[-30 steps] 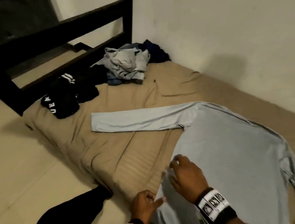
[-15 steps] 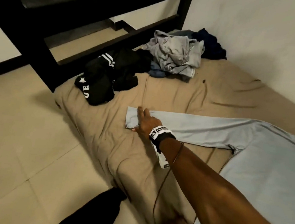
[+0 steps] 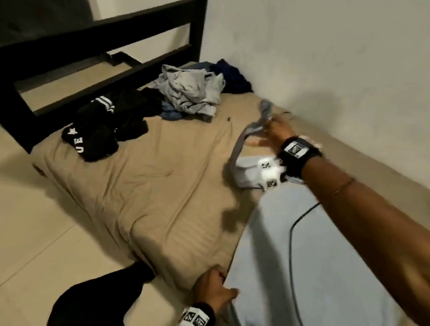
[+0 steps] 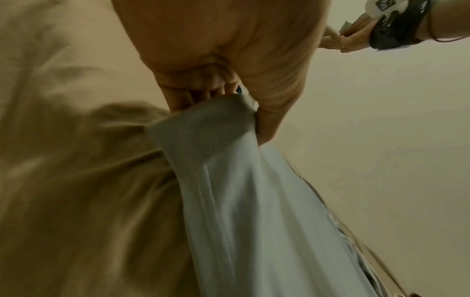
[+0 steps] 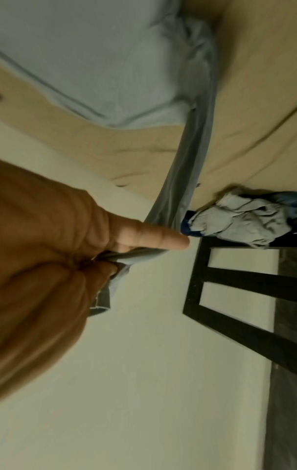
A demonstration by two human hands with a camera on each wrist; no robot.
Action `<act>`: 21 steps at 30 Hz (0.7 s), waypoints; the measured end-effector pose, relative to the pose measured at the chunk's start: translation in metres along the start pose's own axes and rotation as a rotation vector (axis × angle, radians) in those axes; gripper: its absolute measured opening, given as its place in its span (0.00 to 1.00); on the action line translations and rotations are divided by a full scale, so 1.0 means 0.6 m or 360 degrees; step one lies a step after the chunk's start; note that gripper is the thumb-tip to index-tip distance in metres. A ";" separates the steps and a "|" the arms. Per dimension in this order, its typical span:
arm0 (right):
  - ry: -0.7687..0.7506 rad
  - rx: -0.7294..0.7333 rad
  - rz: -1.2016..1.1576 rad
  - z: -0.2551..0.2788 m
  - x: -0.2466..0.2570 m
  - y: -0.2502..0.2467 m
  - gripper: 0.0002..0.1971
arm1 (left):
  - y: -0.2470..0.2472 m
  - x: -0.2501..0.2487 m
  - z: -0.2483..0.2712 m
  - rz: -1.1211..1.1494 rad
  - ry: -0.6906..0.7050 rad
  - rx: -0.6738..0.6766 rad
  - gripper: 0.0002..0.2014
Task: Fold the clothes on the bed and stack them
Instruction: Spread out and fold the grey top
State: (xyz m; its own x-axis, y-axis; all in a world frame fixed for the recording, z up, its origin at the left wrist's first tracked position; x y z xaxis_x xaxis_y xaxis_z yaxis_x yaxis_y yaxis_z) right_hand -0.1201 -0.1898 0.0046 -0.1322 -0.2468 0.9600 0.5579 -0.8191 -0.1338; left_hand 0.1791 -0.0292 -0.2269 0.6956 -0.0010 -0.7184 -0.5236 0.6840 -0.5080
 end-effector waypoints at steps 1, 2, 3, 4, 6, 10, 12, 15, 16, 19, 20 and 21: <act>0.0020 -0.0046 -0.0211 0.006 0.039 -0.055 0.09 | 0.006 -0.008 0.002 -0.0006 0.0074 -0.0049 0.19; 0.0007 -0.0071 -0.0344 0.009 0.072 -0.105 0.10 | 0.015 -0.017 0.005 -0.0026 0.0114 -0.0093 0.17; -0.0006 -0.0095 -0.0451 0.006 0.097 -0.155 0.11 | 0.029 -0.024 0.011 -0.0028 0.0176 -0.0103 0.17; -0.0020 -0.0127 -0.0530 0.008 0.119 -0.202 0.10 | 0.038 -0.040 0.026 -0.0007 0.0238 -0.0109 0.21; -0.0075 -0.0216 -0.0641 0.009 0.147 -0.285 0.08 | 0.047 -0.083 0.054 -0.0022 0.0371 -0.0134 0.28; -0.0168 -0.0277 -0.0864 0.029 0.175 -0.421 0.11 | 0.076 -0.164 0.120 -0.0280 0.0628 -0.0102 0.32; -0.0188 -0.0347 -0.0929 0.043 0.170 -0.489 0.12 | 0.100 -0.183 0.144 -0.0380 0.0758 -0.0110 0.33; -0.0191 -0.0491 -0.1021 0.050 0.146 -0.588 0.11 | 0.148 -0.199 0.169 -0.0565 0.0884 -0.0097 0.34; -0.0184 -0.0530 -0.1043 0.050 0.135 -0.619 0.11 | 0.164 -0.203 0.175 -0.0616 0.0888 -0.0068 0.33; -0.0169 -0.0626 -0.0979 0.061 0.099 -0.689 0.16 | 0.207 -0.215 0.195 -0.0853 0.0923 0.0010 0.29; -0.0155 -0.0637 -0.0950 0.066 0.085 -0.703 0.17 | 0.216 -0.216 0.202 -0.0914 0.0906 0.0065 0.28; -0.0136 -0.0642 -0.0946 0.072 0.071 -0.715 0.16 | 0.225 -0.218 0.209 -0.1005 0.0899 0.0111 0.27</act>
State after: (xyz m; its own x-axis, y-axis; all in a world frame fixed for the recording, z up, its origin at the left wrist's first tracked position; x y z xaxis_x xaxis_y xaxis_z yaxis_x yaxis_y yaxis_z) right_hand -0.3297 0.1737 0.1134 -0.2454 0.3276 0.9124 0.0635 -0.9337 0.3524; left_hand 0.0791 0.1548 -0.1422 0.4871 -0.7492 -0.4488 -0.0751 0.4761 -0.8762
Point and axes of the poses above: each hand's wrist, its own z-axis away from the middle knuckle, its own y-axis out of the palm, x = y × z, the point moved 5 cm from there along -z, towards the middle knuckle, and after that the axes turned 13 degrees about -x, right-handed, at the moved point
